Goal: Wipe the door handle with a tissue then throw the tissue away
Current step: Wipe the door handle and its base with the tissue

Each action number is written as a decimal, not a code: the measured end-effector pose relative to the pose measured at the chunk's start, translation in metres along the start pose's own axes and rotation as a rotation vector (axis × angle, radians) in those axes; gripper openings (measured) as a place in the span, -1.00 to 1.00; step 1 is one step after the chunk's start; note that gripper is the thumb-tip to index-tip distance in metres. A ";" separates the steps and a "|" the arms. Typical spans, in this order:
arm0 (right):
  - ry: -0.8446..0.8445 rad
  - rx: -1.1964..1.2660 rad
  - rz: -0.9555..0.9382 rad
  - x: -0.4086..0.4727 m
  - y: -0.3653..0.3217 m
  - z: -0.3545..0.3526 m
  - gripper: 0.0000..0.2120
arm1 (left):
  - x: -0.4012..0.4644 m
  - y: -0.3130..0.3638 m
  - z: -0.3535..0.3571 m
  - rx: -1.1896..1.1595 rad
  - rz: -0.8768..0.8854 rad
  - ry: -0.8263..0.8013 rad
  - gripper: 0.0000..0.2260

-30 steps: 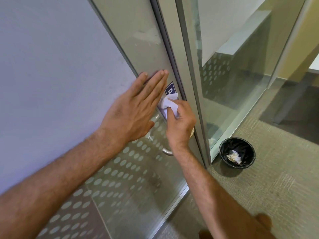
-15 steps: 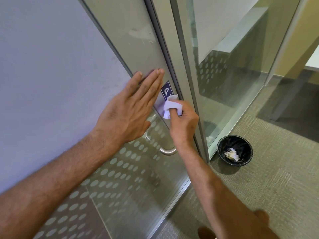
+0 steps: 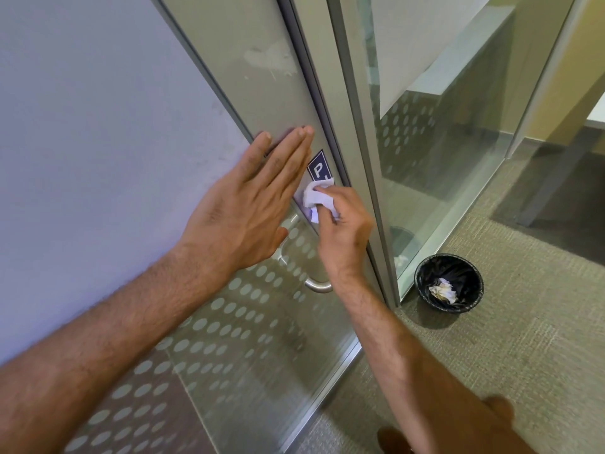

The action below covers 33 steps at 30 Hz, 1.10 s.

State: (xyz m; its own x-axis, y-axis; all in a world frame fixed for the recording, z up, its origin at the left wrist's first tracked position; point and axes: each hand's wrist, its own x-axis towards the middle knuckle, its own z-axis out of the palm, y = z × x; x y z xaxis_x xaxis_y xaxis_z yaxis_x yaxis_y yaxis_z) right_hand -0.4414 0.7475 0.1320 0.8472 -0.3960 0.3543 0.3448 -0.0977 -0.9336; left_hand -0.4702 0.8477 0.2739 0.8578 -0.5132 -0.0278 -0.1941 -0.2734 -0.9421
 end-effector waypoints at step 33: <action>-0.181 0.066 0.165 -0.015 0.019 -0.016 -0.65 | 0.000 0.001 0.003 0.001 0.005 -0.006 -0.03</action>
State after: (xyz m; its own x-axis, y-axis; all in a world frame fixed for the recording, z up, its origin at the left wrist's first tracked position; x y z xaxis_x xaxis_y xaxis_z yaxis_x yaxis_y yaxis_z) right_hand -0.4540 0.7373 0.1084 0.9508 -0.2311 0.2064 0.2160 0.0171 -0.9762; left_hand -0.4691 0.8494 0.2720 0.8596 -0.5099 -0.0339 -0.1974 -0.2701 -0.9424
